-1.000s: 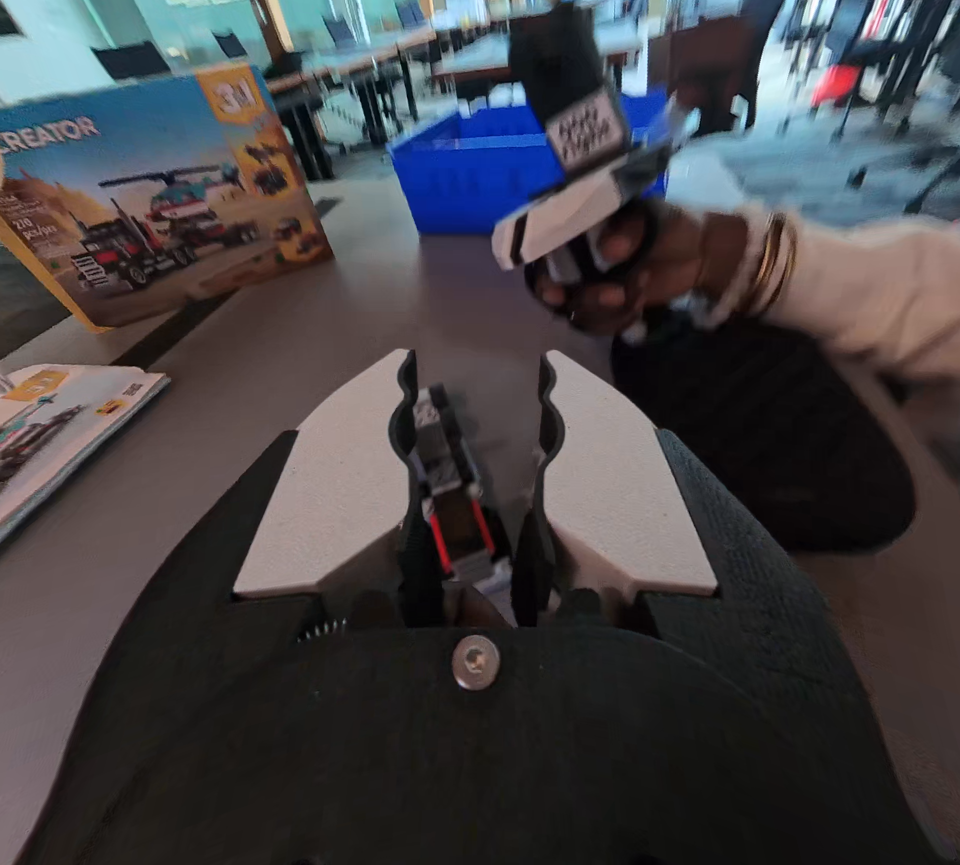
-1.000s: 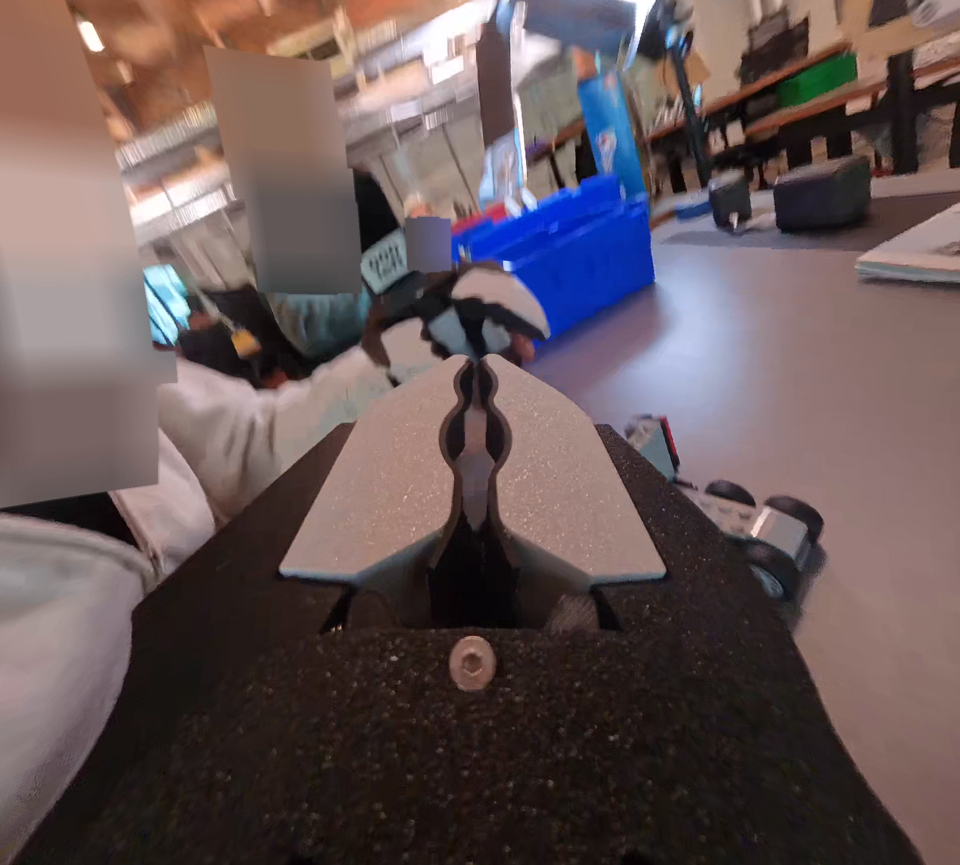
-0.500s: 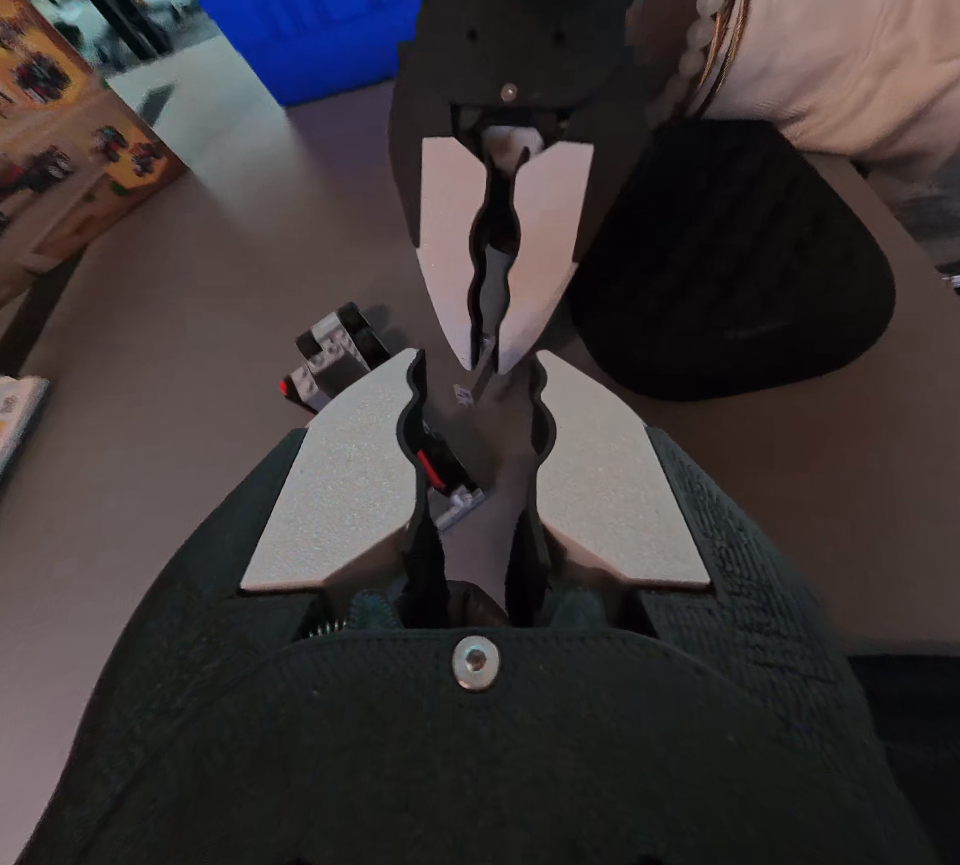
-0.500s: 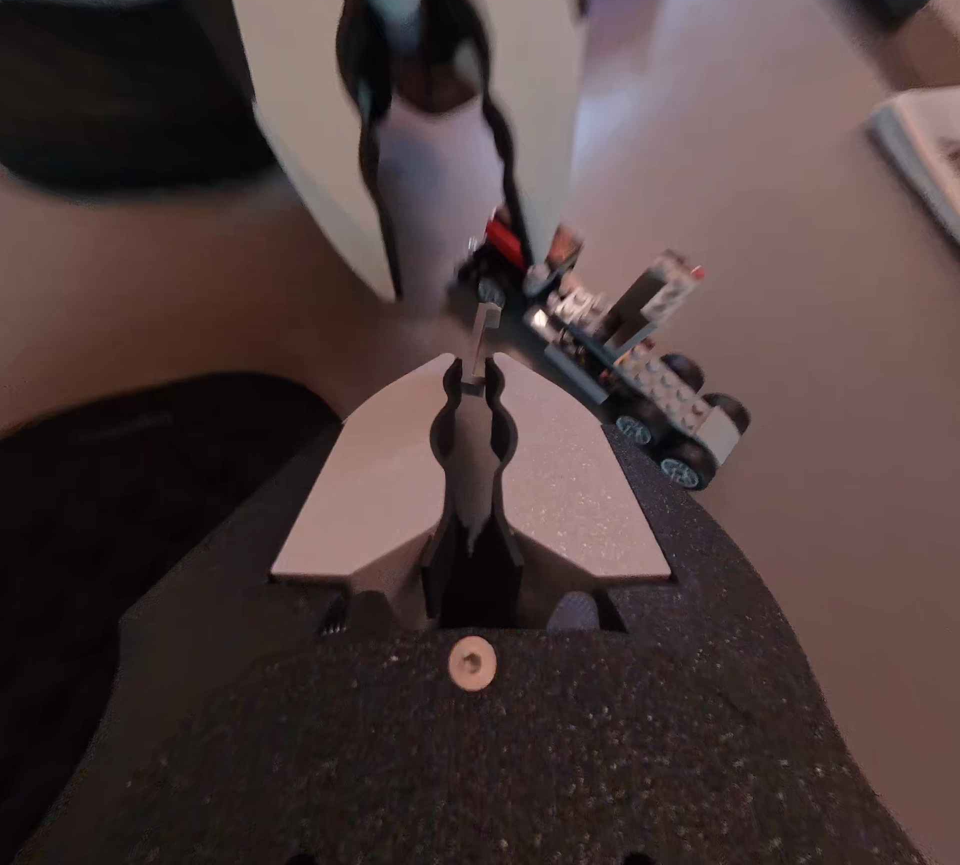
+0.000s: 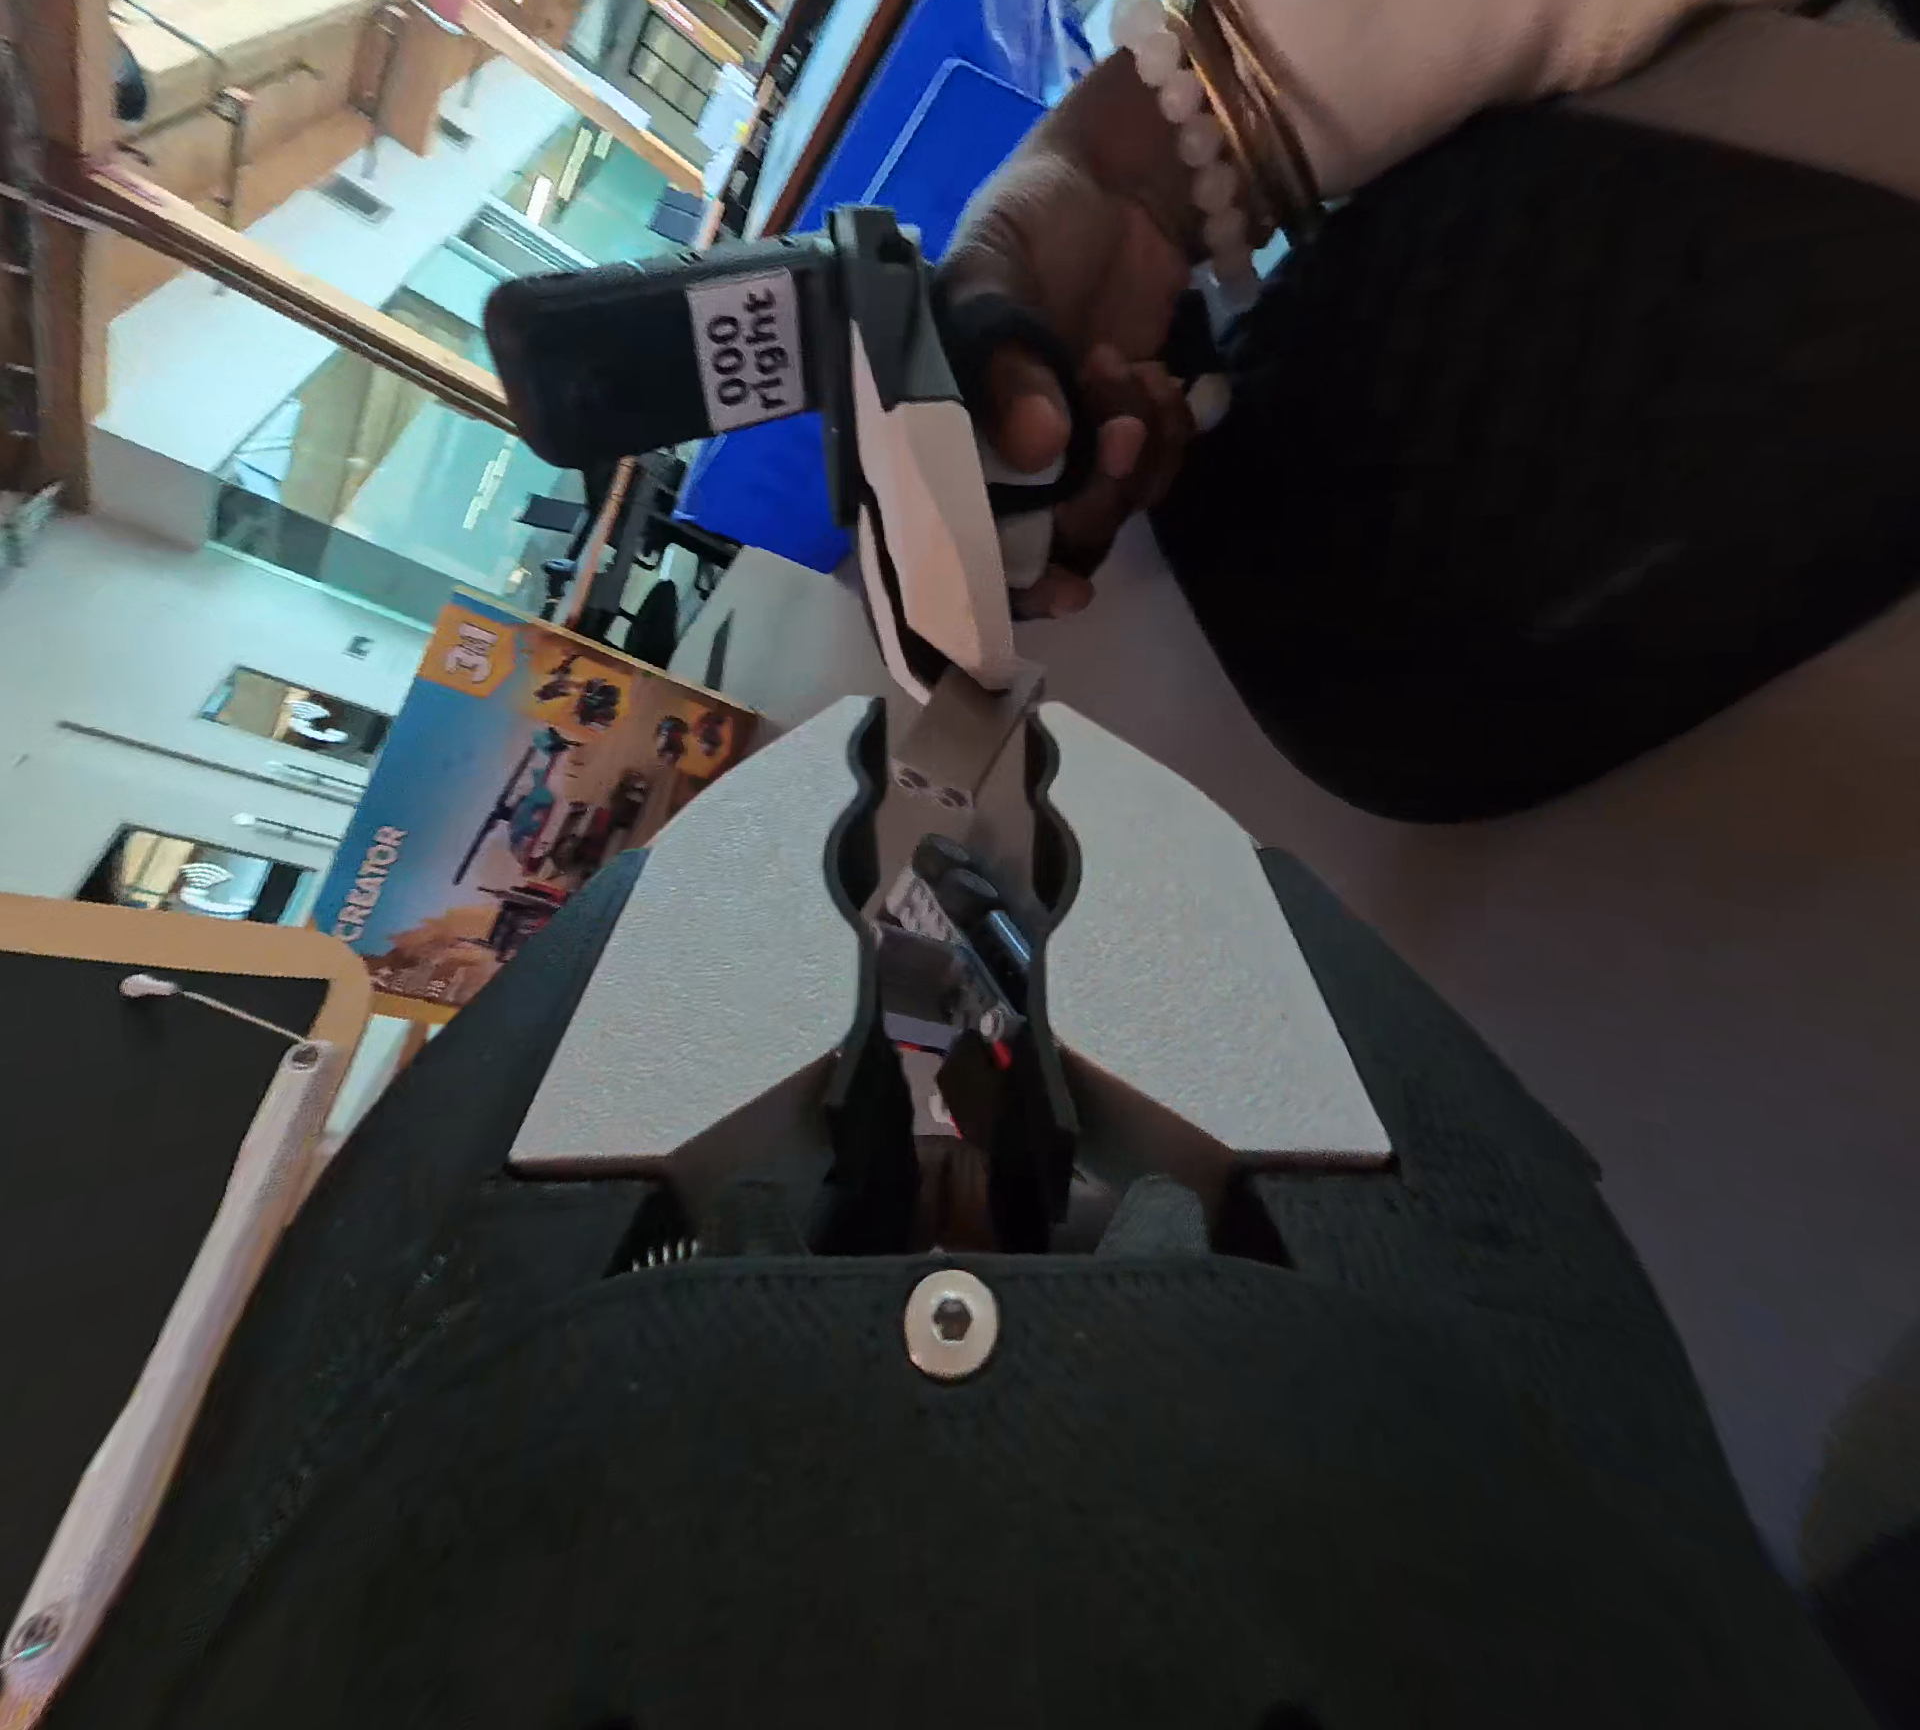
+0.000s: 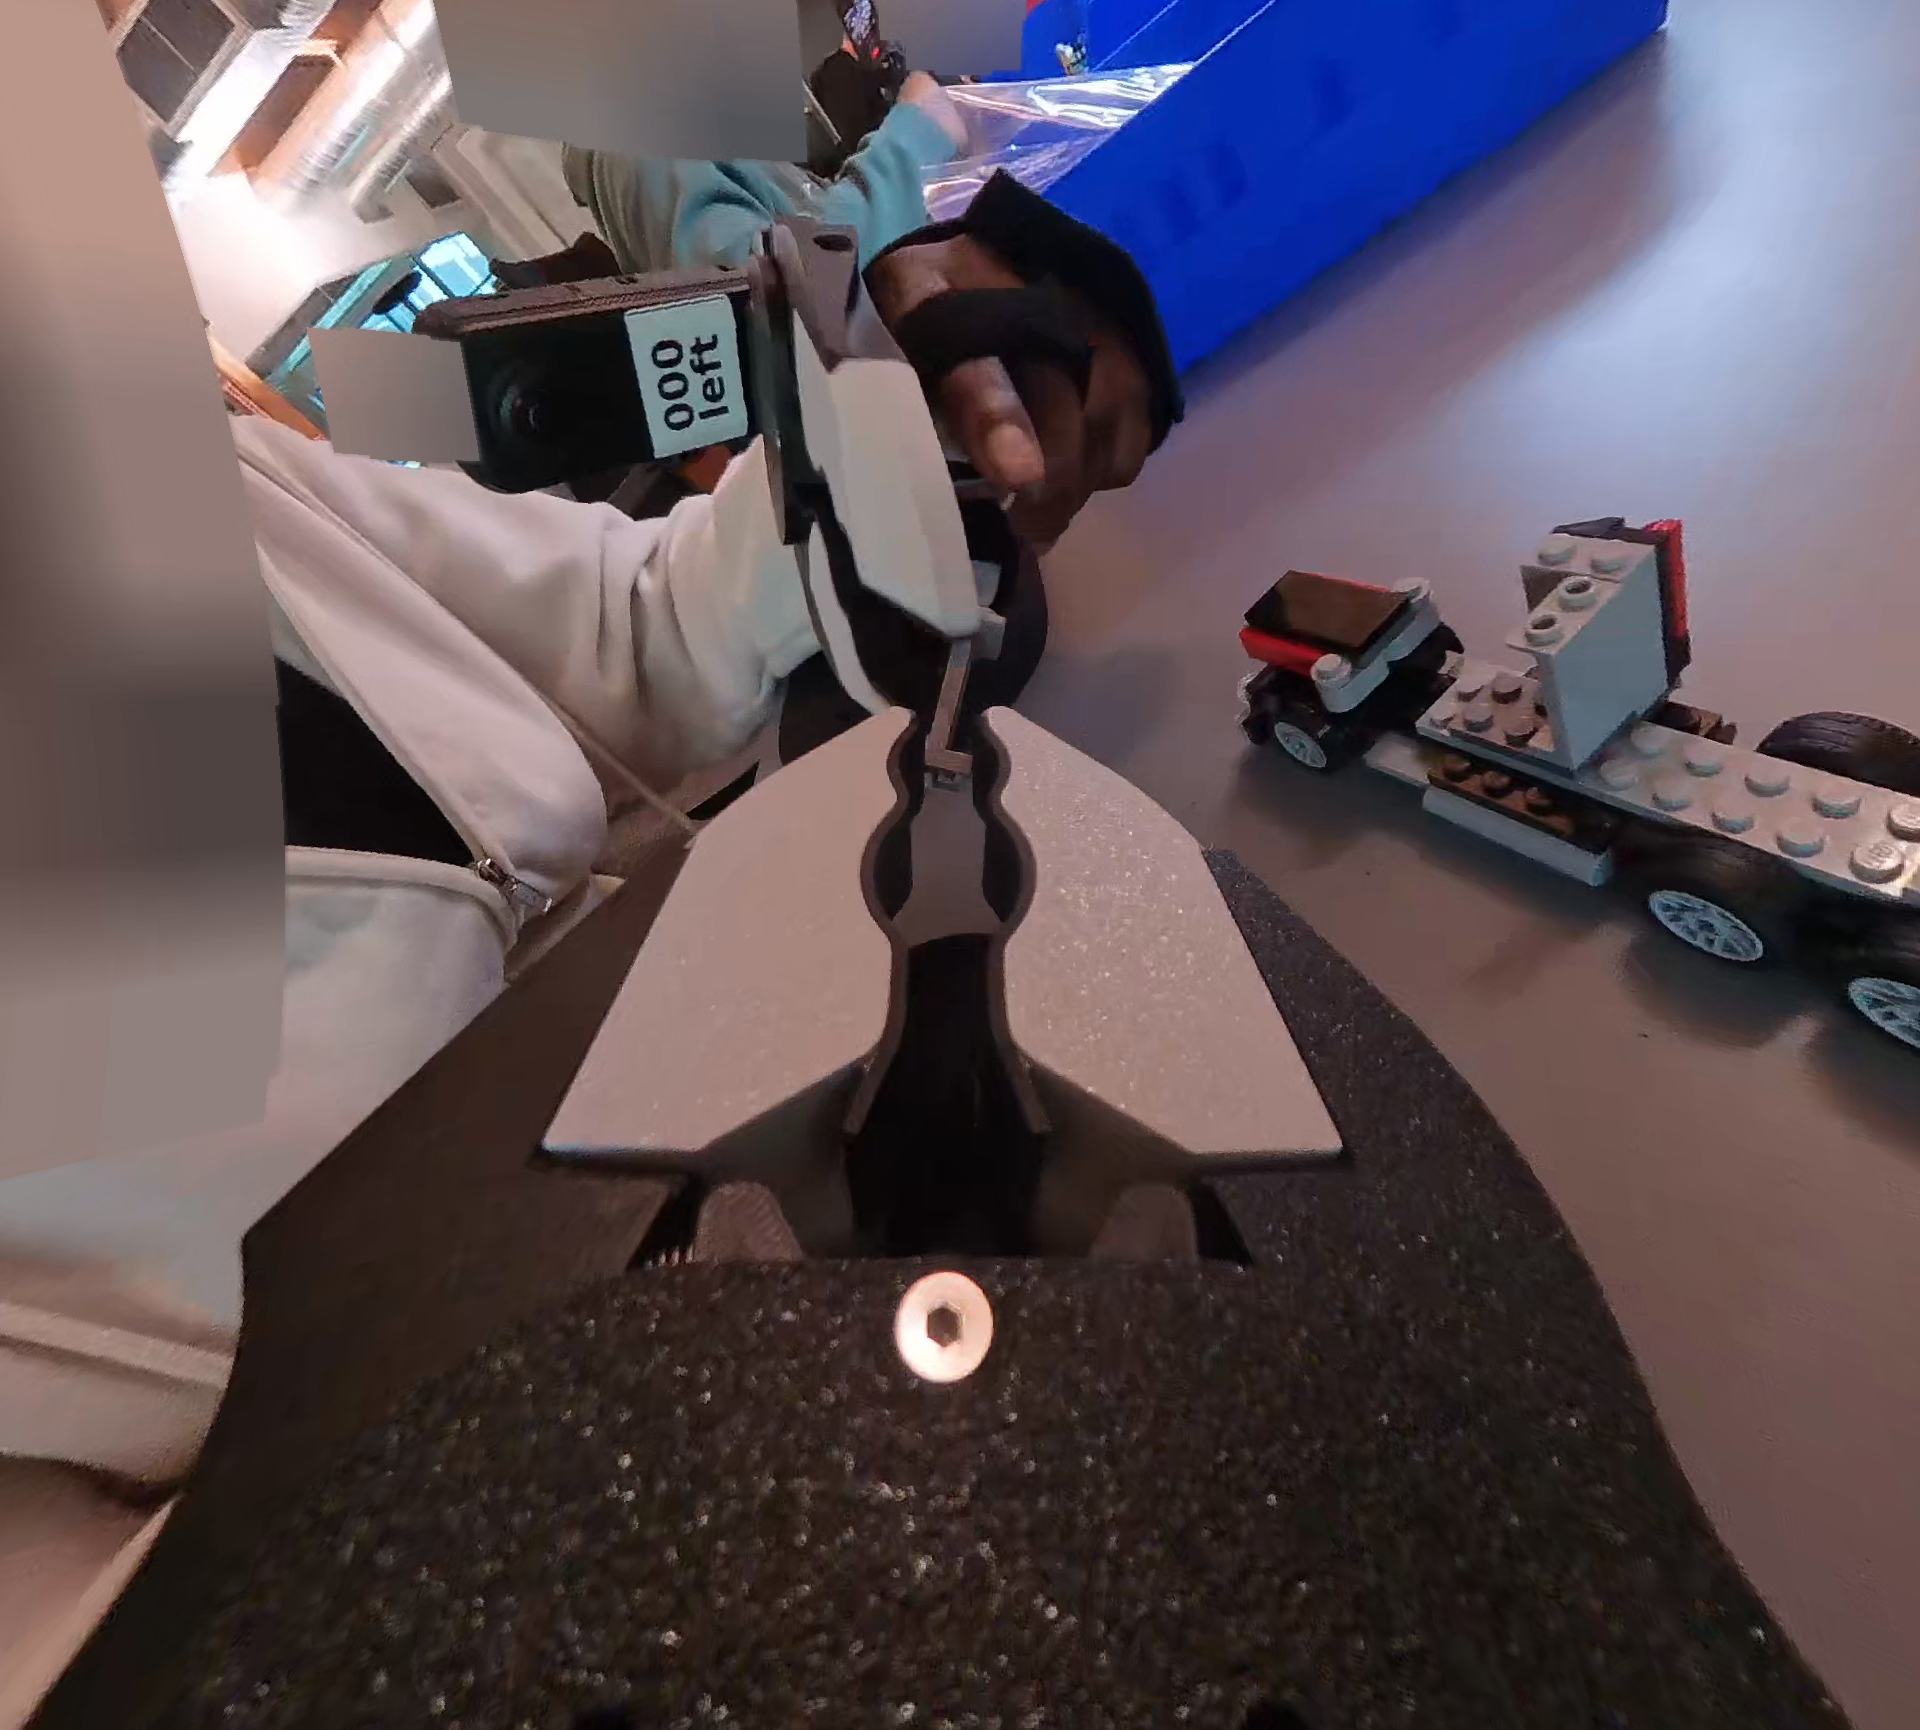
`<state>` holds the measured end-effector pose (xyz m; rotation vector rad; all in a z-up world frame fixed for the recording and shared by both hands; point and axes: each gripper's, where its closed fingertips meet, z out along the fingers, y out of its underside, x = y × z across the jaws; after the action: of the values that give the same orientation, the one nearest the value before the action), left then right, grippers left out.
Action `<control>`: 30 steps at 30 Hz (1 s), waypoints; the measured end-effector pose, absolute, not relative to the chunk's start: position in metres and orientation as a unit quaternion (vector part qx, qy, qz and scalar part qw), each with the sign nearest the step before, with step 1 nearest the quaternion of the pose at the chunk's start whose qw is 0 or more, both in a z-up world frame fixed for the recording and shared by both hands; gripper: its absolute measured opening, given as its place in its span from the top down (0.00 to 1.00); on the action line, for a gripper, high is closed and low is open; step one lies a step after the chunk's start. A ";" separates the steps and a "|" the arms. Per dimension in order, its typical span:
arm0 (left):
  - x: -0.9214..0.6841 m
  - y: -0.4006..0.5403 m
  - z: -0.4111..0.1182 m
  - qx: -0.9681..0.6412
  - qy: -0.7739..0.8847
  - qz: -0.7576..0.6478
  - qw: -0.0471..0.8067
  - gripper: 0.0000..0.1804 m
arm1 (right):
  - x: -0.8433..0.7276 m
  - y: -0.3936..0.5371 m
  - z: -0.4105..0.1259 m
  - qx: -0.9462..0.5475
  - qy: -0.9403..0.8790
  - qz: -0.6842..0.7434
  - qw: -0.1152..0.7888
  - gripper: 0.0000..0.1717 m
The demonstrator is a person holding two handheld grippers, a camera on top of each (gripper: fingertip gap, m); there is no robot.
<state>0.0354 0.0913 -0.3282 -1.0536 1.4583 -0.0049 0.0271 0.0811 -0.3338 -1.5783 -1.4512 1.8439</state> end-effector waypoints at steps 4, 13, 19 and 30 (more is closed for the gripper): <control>0.033 0.093 -0.339 -0.479 0.649 -0.003 0.591 0.90 | 0.028 0.083 -0.336 -0.558 -0.502 0.642 0.154 0.95; -0.002 0.108 -0.314 -0.552 0.577 0.067 0.598 0.91 | 0.032 0.129 -0.306 -0.562 -0.394 0.670 0.284 0.80; -0.094 0.059 -0.282 -0.675 0.369 0.112 0.629 0.91 | 0.038 0.148 -0.297 -0.571 -0.327 0.684 0.315 0.81; -0.309 -0.082 -0.317 -0.868 -0.044 0.197 0.453 0.91 | 0.023 0.131 -0.322 -0.607 -0.397 0.628 0.280 0.79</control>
<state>-0.3089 -0.0817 -0.3167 -2.1440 -0.1085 0.4858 0.0235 0.1308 -0.3222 -1.6286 -1.0640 1.6847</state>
